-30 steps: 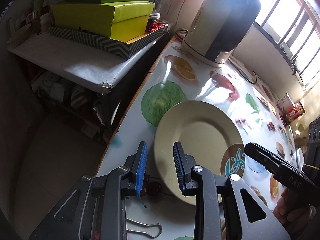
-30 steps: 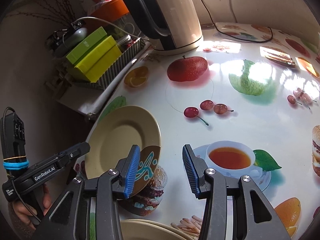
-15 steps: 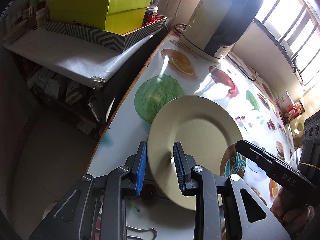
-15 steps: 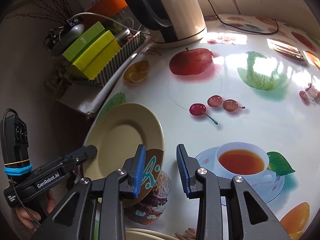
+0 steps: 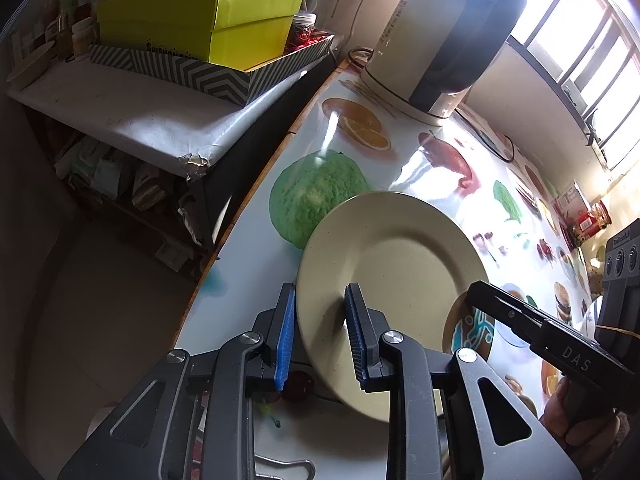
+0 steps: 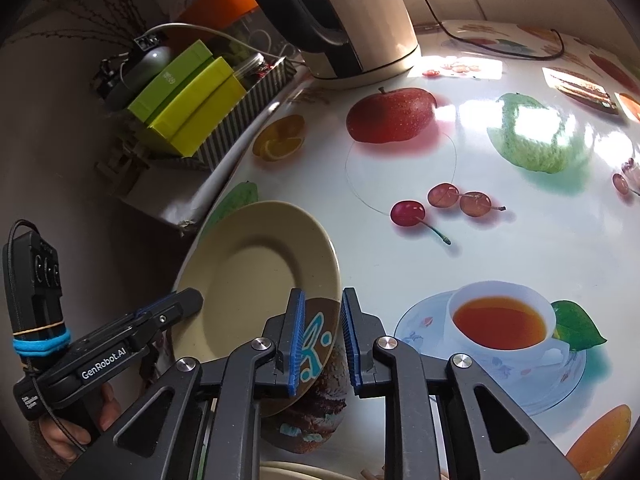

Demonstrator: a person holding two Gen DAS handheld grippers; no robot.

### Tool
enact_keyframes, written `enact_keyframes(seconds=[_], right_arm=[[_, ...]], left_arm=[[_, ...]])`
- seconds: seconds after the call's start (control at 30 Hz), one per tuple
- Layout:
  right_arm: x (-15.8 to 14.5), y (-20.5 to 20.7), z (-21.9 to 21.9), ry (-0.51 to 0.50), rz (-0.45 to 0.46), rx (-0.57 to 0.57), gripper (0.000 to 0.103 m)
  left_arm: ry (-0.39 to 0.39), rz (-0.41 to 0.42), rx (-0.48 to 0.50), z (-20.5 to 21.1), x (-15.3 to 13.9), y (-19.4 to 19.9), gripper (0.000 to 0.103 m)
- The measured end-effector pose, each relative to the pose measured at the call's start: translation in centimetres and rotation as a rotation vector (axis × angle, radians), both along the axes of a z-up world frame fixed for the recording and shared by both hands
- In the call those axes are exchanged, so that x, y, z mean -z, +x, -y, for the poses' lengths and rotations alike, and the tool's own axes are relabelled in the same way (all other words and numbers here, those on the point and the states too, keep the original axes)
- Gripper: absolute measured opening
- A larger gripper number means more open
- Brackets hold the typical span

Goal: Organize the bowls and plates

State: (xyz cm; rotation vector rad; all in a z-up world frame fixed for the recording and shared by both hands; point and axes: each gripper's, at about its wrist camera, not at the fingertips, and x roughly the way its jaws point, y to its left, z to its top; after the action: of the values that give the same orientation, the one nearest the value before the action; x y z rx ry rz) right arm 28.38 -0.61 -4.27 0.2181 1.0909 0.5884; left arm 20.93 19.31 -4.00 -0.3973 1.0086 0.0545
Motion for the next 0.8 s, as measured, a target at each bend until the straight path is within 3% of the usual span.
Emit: enact_keyframes(seconds=[0.8], right_arm=[[-0.9, -1.0, 0.9, 0.027, 0.005, 0.042, 0.017]], left_arm=[[0.022, 0.029, -0.006, 1.0, -1.6, -1.1, 0.024]])
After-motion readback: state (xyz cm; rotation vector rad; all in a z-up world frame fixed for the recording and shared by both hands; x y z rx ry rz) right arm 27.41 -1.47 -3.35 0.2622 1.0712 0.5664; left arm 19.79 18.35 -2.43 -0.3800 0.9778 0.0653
